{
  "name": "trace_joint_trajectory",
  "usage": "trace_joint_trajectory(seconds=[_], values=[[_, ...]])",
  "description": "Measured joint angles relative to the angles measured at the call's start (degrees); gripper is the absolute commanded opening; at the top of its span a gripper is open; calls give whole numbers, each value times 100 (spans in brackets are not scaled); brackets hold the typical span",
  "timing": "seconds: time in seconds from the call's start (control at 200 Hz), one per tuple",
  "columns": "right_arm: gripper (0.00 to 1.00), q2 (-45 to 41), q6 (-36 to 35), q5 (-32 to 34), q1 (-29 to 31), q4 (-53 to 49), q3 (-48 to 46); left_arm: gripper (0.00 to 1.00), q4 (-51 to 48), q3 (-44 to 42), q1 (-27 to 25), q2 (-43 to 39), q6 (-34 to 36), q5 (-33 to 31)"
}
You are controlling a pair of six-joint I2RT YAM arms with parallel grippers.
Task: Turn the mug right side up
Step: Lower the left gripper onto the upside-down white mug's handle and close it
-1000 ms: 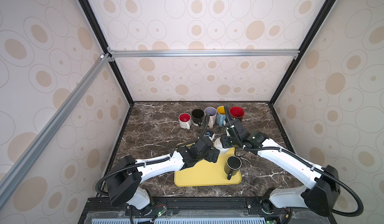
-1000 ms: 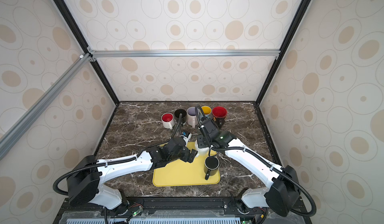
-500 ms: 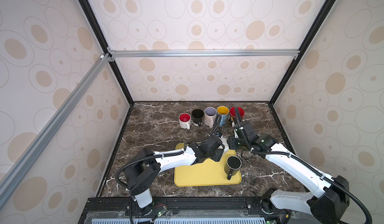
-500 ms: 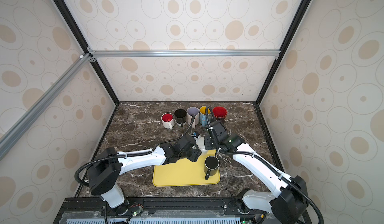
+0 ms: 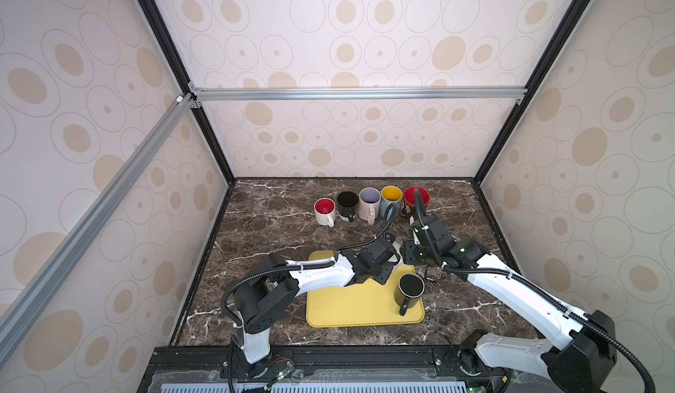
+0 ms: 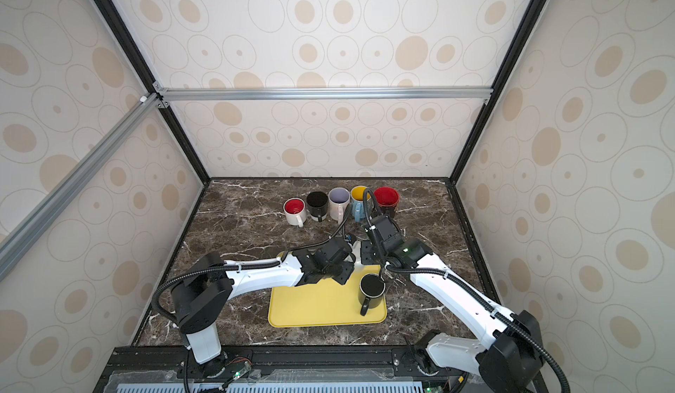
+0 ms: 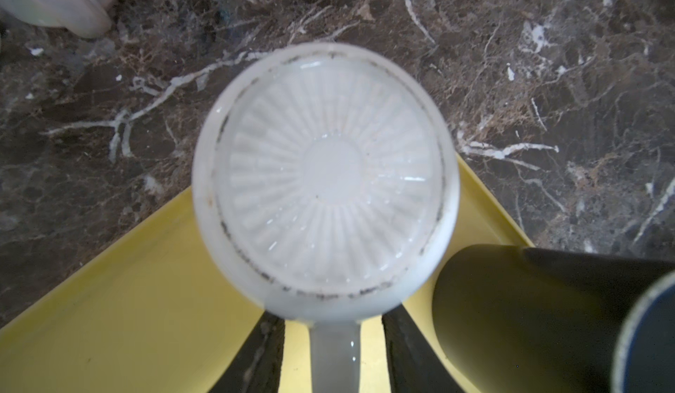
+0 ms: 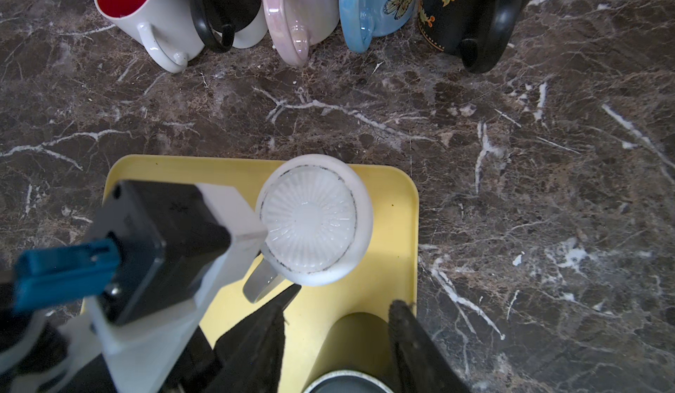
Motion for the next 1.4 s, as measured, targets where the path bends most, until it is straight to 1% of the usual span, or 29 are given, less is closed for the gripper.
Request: trace_joint_trajectory(seconds=[0.165, 0.225, 0.29, 0.37, 0.425, 0.465, 0.695, 0.875, 1.095, 1.395], values=[[48, 0, 0, -9, -2, 72, -22, 34, -122, 205, 7, 129, 48, -24], [48, 0, 7, -20, -4, 101, -39, 29, -166, 249, 7, 170, 59, -28], [48, 0, 28, -42, -4, 120, -57, 26, -212, 302, 20, 229, 74, -42], [47, 0, 52, -55, -4, 175, -94, 17, -267, 348, 26, 293, 85, -66], [47, -9, 70, -66, -4, 195, -133, 10, -280, 356, 26, 313, 101, -83], [47, -20, 90, -76, -9, 199, -166, 0, -304, 372, 26, 313, 107, -103], [47, -197, 251, -153, -13, 323, -415, 0, -431, 413, 17, 313, 133, -282], [46, -262, 302, -157, -20, 400, -424, 0, -428, 367, 7, 267, 133, -621], [45, -404, 315, -260, -20, 560, -424, 0, -555, -70, 63, -229, 133, -970], [44, -415, 341, -389, -20, 588, -424, 0, -577, -321, 114, -730, 131, -1108]])
